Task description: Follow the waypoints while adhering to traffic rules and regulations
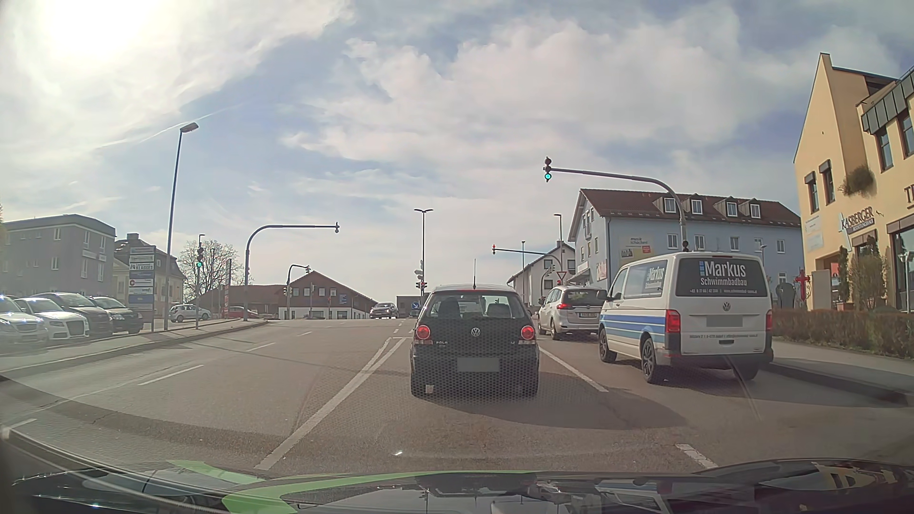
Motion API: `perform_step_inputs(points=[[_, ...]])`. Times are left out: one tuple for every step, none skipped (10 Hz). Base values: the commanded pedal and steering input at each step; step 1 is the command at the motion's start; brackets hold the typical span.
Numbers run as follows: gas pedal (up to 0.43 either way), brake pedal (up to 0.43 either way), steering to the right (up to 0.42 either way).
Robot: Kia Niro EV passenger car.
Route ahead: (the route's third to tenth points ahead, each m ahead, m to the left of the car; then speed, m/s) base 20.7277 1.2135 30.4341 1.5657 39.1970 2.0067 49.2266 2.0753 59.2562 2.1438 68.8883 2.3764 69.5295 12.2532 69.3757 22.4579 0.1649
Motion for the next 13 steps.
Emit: perform_step_inputs(points=[[0.39, 0.0, -0.037], [0.48, 0.0, -0.038], [0.48, 0.0, -0.041], [0.48, 0.0, -0.044], [0.48, 0.0, -0.046], [0.48, 0.0, -0.046], [0.48, 0.0, -0.046], [0.48, 0.0, -0.046], [0.48, 0.0, -0.046], [0.48, 0.0, -0.046], [0.48, 0.0, -0.046], [0.48, 0.0, -0.045], [0.48, 0.0, -0.045]])
